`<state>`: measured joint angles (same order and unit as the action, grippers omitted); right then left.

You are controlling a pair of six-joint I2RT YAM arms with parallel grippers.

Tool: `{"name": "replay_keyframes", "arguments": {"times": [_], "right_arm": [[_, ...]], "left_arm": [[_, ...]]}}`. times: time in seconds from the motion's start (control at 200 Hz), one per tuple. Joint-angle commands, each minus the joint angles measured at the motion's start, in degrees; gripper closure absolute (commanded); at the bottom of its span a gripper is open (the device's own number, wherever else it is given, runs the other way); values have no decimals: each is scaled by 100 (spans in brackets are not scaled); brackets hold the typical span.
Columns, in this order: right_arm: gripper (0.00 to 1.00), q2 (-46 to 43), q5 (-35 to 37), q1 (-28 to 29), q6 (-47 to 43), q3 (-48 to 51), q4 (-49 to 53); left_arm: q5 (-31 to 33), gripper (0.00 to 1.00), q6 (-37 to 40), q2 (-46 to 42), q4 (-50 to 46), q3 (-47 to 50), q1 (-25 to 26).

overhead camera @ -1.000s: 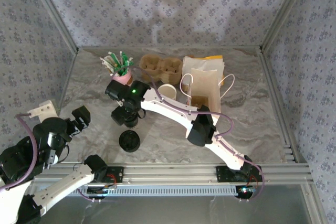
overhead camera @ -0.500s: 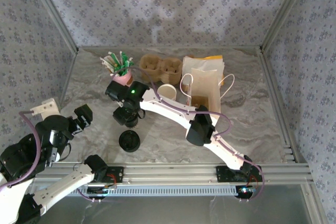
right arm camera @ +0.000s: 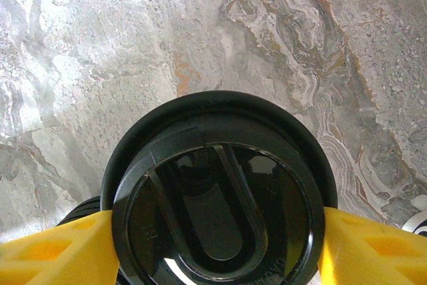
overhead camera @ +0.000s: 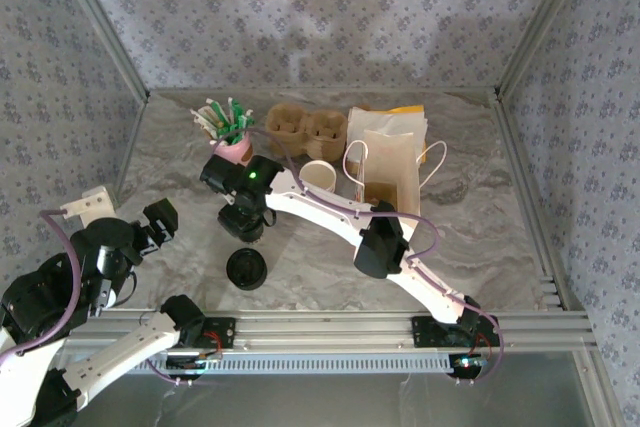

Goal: Pack the takeout coffee

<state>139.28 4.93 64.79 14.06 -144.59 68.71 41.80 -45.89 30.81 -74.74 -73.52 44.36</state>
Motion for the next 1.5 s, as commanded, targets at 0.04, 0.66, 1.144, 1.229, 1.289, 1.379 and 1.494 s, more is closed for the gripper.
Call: {"name": "replay_keyframes", "arguments": {"times": [0.04,0.66,1.144,1.229,1.289,1.379,1.494], "right_arm": [[29,235,95,33,-36,-148,199],[27,416,157,7,-37,-125,394],[25,442,262,16,-72,-95,420],[24,448,305,33,-77,-91,433],[24,442,324,41,-88,-87,441],[24,445,351,44,-99,-85,463],[24,442,385,48,-128,-43,485]], "left_arm": [[47,0,106,13,107,24,-11],[91,0,169,-5,153,-13,-6],[83,1,193,39,175,-43,-8],[83,0,196,46,179,-49,-7],[74,0,195,53,183,-58,-8],[65,0,199,51,188,-66,-10],[65,0,217,54,200,-68,-6]]}}
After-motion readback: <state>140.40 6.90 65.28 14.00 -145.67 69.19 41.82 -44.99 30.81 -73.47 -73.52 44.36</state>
